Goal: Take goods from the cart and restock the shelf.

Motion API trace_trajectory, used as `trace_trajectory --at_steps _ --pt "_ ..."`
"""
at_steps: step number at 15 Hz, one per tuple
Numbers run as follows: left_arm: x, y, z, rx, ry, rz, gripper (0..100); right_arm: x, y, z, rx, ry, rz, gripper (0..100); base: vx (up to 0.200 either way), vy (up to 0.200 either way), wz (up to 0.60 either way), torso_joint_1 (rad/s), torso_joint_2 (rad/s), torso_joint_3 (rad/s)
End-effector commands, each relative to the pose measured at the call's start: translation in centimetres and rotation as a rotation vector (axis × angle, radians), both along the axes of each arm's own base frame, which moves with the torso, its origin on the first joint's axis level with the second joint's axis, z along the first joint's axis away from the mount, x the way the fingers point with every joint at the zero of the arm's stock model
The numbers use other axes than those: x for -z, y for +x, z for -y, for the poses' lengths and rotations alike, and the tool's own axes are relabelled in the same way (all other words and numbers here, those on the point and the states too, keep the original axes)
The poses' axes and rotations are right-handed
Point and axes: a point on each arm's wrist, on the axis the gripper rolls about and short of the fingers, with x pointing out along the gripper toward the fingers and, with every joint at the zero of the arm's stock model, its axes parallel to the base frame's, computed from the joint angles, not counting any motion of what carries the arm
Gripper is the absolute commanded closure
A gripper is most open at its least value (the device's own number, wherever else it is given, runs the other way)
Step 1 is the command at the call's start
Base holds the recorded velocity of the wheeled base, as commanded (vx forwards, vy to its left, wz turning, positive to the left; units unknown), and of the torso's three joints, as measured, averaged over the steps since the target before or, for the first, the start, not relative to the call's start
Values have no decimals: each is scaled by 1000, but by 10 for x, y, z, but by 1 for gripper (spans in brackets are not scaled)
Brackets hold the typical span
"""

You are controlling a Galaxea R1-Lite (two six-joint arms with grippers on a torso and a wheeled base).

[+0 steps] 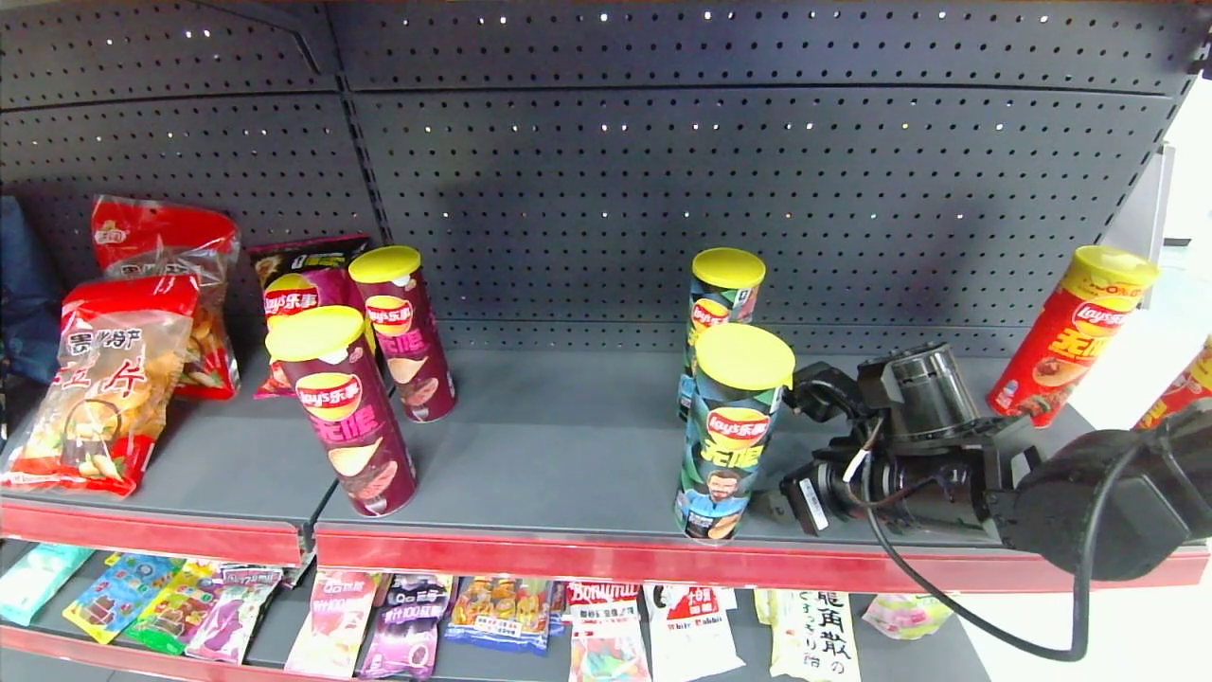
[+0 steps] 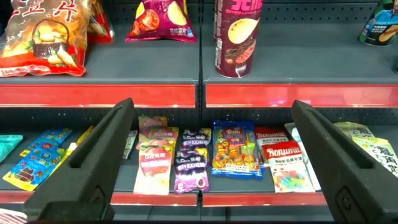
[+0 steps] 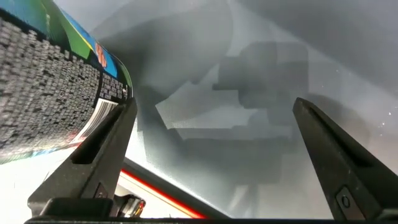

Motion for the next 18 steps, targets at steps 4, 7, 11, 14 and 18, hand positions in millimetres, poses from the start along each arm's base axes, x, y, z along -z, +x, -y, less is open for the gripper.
trace_trajectory --at_steps 4,7,11,14,18 --pt "0 0 0 0 0 0 0 1 0 -1 -3 -1 -2 0 0 0 0 0 0 0" --pt "0 0 0 0 0 0 0 -1 -5 2 2 -2 0 0 0 0 0 0 0 0" --pt "0 0 0 0 0 0 0 -27 -53 28 16 26 70 0 0 0 0 0 0 0" --pt "0 0 0 0 0 0 0 -43 -124 65 -11 70 188 0 0 0 0 0 0 0" --pt "0 0 0 0 0 0 0 -43 -191 120 3 112 402 0 0 0 0 0 0 0"
